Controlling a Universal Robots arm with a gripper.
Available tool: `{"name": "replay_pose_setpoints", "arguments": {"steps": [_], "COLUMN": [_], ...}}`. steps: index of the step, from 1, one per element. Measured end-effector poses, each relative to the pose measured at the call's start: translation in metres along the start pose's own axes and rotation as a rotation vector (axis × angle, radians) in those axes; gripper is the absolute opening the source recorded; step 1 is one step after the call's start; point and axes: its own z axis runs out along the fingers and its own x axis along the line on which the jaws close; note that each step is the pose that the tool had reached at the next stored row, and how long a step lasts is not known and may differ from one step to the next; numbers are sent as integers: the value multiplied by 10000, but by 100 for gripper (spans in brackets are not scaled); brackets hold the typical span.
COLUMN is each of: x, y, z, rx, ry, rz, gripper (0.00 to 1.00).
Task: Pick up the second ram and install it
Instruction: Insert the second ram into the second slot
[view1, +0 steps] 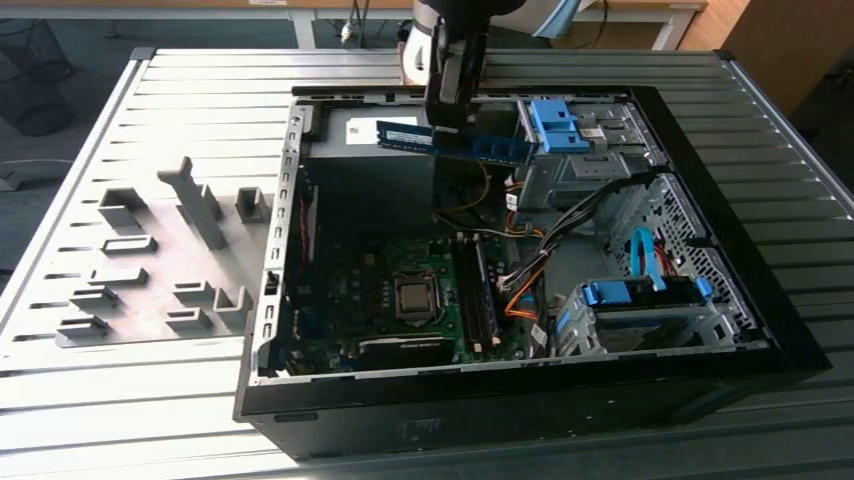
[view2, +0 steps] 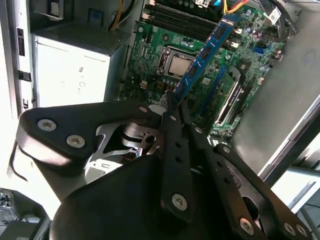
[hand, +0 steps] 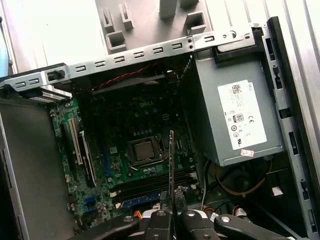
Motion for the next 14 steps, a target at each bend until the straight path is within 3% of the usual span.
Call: {"name": "replay_pose_setpoints", "arguments": {"steps": [8,14], "x": [0,0], "y": [0,0], "z": [0,6], "rx": [2,22], "ry": [0,-19], "rz": [57,943], "gripper": [14,14]}}
